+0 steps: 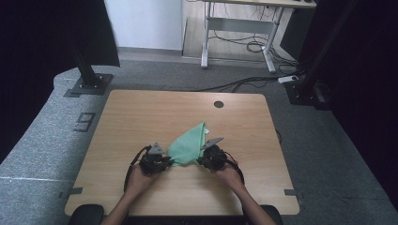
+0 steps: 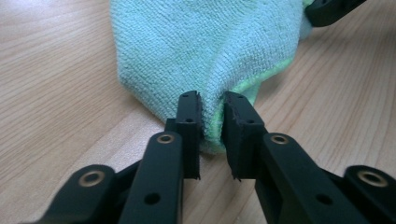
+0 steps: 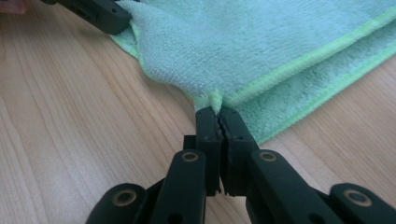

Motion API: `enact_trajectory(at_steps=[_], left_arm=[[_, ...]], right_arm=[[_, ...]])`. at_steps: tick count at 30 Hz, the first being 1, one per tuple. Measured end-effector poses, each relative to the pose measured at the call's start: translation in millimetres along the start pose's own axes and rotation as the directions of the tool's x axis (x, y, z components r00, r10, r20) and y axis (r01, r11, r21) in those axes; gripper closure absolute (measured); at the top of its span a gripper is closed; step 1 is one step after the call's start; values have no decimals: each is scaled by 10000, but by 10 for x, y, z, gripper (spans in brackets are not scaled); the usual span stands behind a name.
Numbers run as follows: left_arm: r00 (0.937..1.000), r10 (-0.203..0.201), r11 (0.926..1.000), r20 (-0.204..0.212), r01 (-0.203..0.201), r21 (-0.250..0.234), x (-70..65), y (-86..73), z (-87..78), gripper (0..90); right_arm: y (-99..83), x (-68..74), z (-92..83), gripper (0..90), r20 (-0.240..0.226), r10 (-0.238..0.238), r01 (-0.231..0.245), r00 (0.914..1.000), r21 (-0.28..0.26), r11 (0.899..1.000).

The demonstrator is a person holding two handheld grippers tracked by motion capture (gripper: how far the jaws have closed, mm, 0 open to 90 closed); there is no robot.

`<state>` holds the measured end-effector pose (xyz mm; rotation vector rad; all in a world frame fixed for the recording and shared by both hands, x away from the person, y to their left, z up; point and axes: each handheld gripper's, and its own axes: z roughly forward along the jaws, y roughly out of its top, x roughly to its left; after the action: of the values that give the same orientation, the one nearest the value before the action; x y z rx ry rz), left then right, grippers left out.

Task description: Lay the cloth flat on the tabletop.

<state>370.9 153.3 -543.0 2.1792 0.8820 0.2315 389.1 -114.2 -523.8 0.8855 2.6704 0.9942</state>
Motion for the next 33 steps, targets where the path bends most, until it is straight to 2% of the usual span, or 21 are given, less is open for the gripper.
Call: enact_trajectory(at_steps=[4, 9, 10, 11, 13, 16, 19, 22, 25, 27, 30, 33], left_arm=[[9996, 34, 9998, -276, -39, -170, 9, 29, -39, 807], [9991, -180, 9959, -372, 146, -895, 70, 104, -219, 816], [9991, -180, 9959, -372, 146, -895, 70, 104, -219, 816], [9988, -313, 9930, -377, 268, -1153, 107, 127, -303, 816], [9980, -467, 9902, -426, 407, -1332, 145, 132, -364, 816], [9960, -695, 9908, -562, 624, -1197, 209, 98, -378, 815], [9925, -859, 9946, -875, 803, -652, 278, 25, -305, 802], [9902, -1015, 9948, -958, 1012, -75, 334, -39, -215, 738], [9886, -889, 9958, -1219, 906, 86, 334, -30, -209, 611], [9899, -713, 9974, -1225, 722, 29, 324, 0, -244, 511], [9929, -518, 9986, -1071, 504, -159, 293, 51, -320, 401], [9955, -514, 9979, -799, 481, -426, 245, 119, -383, 358]], right_arm=[[-10, -56, -128, 875, 317, 121, -117, 9994, -147, 9998], [-72, -236, -358, 876, 728, 571, -537, 9957, -477, 9974], [-88, -270, -399, 876, 803, 655, -616, 9946, -504, 9968], [-106, -303, -434, 876, 892, 735, -688, 9933, -548, 9961], [-142, -358, -491, 876, 996, 903, -846, 9909, -608, 9946], [-202, -428, -523, 875, 1132, 1057, -993, 9879, -607, 9932], [-283, -480, -476, 873, 1235, 1222, -1180, 9848, -402, 9922], [-376, -514, -398, 870, 1112, 1425, -1414, 9835, -179, 9898], [-434, -523, -364, 839, 995, 1528, -1525, 9832, -106, 9882], [-441, -528, -386, 779, 1057, 1525, -1519, 9826, -135, 9883], [-422, -556, -471, 667, 945, 1722, -1678, 9805, -534, 9844], [-377, -566, -550, 605, 727, 1936, -1861, 9784, -993, 9775]])
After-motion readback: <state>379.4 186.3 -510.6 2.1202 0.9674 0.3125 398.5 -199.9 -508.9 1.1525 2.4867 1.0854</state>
